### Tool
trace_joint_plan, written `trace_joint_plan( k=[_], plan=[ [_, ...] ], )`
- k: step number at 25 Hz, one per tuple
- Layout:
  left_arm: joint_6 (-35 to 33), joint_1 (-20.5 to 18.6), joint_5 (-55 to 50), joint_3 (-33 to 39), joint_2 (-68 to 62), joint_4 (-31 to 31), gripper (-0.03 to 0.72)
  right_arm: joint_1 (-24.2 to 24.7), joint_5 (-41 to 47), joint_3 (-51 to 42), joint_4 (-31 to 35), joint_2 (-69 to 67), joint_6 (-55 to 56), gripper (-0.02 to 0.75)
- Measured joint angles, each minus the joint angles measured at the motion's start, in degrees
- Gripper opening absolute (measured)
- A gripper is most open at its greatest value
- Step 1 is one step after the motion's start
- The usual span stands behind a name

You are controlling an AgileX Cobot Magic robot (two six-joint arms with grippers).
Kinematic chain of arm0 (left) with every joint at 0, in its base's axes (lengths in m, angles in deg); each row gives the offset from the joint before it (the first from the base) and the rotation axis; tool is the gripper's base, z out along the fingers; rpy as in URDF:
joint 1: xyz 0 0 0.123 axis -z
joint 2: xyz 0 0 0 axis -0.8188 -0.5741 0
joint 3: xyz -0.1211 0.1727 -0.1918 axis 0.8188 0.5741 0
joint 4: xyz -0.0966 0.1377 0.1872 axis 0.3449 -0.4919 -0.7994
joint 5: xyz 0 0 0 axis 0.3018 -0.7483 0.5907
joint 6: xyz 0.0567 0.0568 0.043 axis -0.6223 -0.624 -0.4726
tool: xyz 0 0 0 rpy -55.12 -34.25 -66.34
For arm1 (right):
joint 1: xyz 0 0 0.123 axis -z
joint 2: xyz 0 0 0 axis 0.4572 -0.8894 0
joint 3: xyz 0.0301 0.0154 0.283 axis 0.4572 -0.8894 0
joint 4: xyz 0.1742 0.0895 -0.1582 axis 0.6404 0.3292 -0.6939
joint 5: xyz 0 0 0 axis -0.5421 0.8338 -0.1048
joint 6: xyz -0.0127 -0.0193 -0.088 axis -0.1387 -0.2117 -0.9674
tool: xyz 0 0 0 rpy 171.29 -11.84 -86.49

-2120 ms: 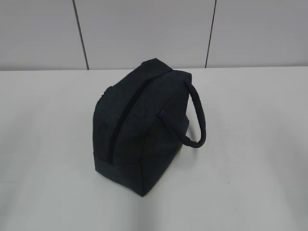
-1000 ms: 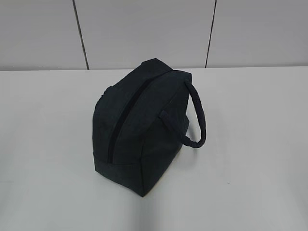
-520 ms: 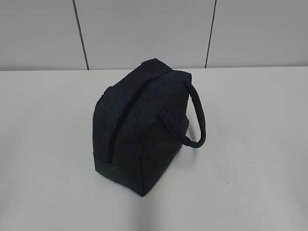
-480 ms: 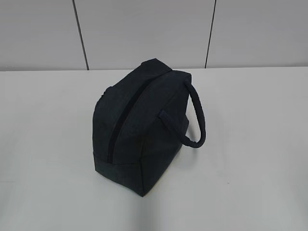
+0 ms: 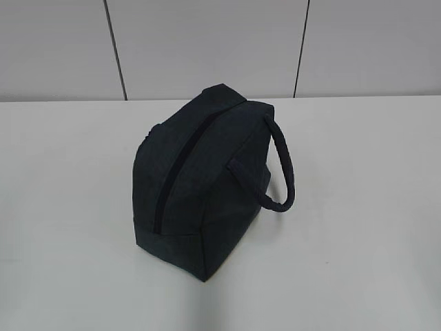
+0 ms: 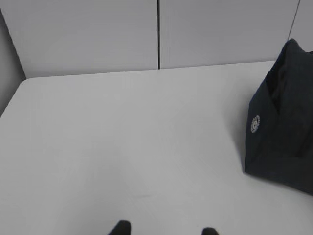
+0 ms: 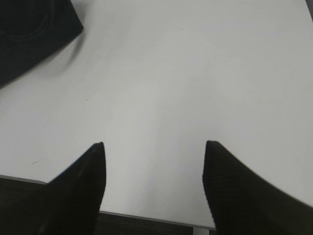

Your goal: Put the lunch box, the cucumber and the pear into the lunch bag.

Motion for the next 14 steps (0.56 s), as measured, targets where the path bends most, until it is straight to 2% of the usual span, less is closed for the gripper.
trace_joint_plan(
  k=[14],
  plan=[
    [0.0, -0.2, 0.0, 0.0, 0.0, 0.0, 0.258, 0.5, 0.0, 0.0, 0.0, 0.0, 0.0, 0.483]
  ],
)
